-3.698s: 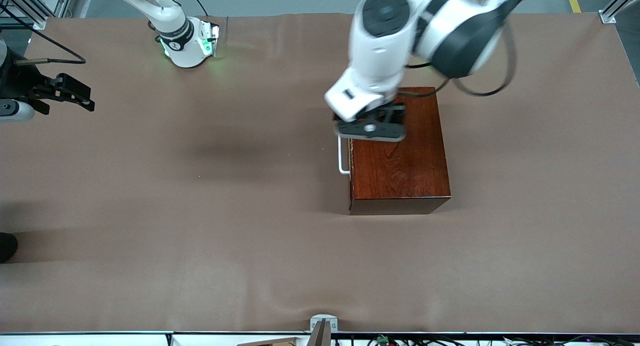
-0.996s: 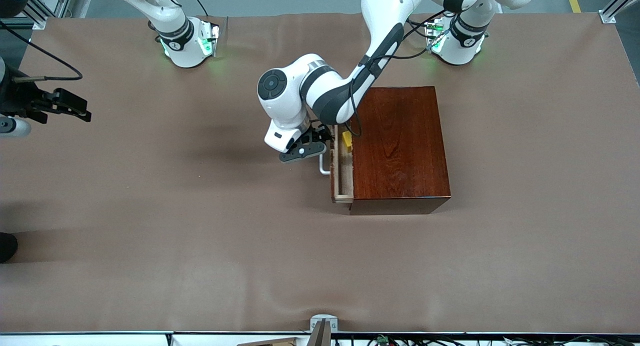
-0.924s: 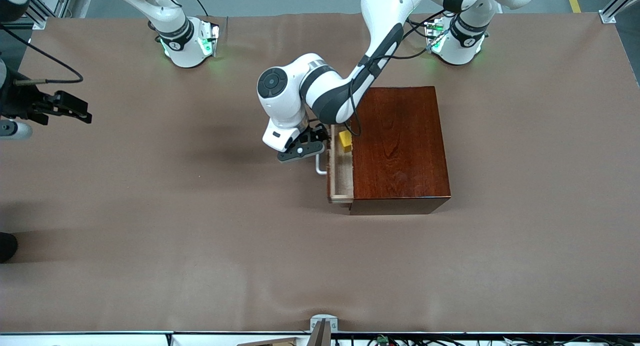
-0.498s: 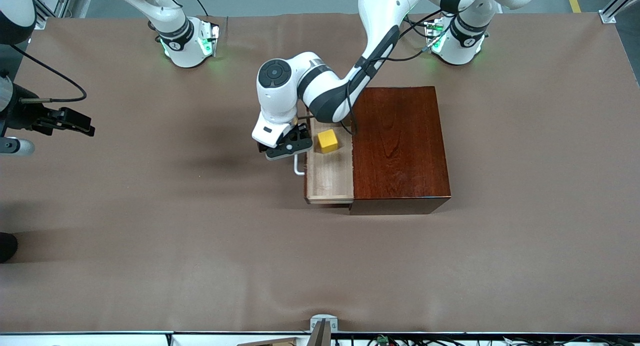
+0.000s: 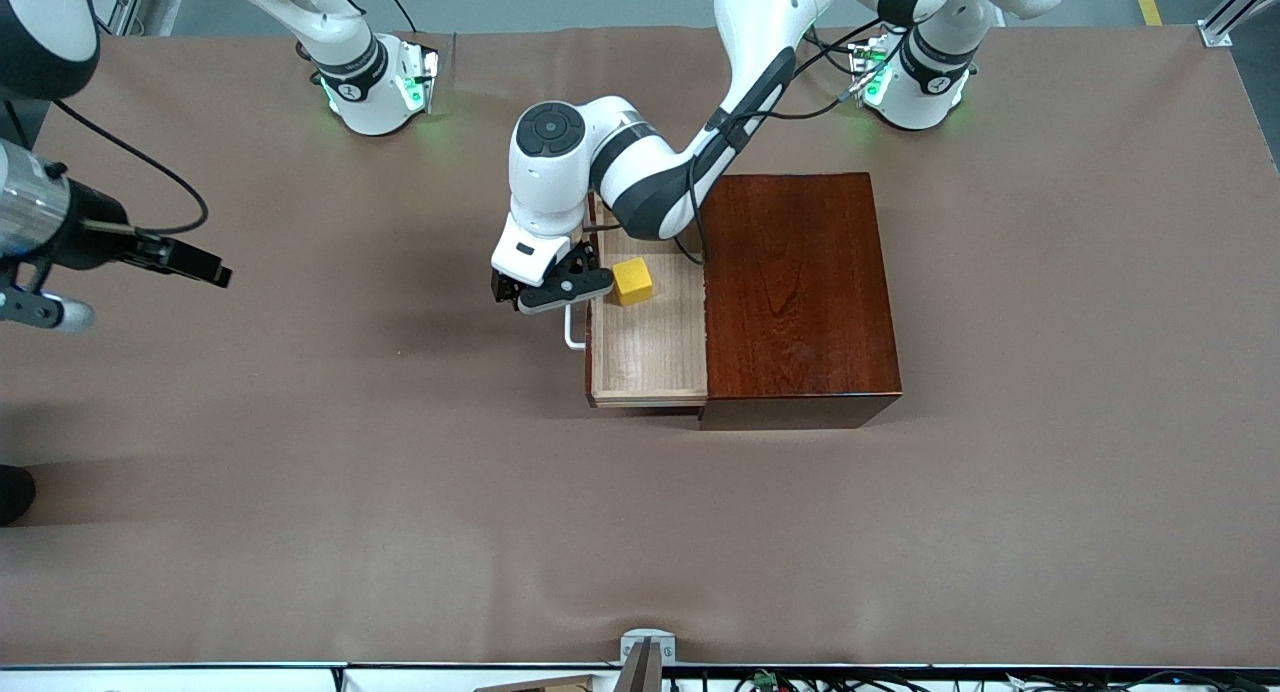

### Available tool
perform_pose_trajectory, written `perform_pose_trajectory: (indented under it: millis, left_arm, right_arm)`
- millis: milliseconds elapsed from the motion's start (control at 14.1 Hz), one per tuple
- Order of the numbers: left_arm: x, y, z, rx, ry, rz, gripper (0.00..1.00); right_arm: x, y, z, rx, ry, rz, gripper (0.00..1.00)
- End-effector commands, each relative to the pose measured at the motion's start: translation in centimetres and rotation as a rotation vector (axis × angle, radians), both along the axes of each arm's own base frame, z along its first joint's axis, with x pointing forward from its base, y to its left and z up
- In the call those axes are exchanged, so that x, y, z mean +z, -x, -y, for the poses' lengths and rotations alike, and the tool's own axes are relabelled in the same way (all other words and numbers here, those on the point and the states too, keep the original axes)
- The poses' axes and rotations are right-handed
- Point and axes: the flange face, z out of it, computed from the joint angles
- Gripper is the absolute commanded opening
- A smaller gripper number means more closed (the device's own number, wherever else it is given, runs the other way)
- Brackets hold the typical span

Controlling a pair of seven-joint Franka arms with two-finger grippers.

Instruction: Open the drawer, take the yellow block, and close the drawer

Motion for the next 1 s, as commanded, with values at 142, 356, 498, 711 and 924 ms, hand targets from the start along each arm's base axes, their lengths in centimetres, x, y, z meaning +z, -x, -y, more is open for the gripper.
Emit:
perform_pose_trajectory:
  millis: [142,356,498,711,924]
  left_arm:
    - [4.1,-0.2,-1.7,0.041,-0.079,-0.014,1.00]
    - [7.8,-0.4,-3.6,0.056,-0.138,-0.025,1.00]
    - [13.4,-1.2,-6.3,0.091,-0.144,-0.008,1.00]
    - [22.7,-3.9,-14.7,0.197,-0.177,-0.004,1.00]
    - [29.5,-5.9,-24.6,0.239,-0.309,0.020,1.00]
  right_arm:
    - [-0.9,-0.6,-1.6,-0.133,-0.009,-0.040,1.00]
    - [-1.1,-0.5,-2.3,-0.162,-0.002,-0.053,1.00]
    - [-1.3,-0.3,-3.2,-0.215,0.012,-0.071,1.00]
    - [-1.5,0.3,-7.7,-0.310,0.041,-0.094,1.00]
    - [-1.6,1.4,-13.8,-0.409,0.081,-0.110,1.00]
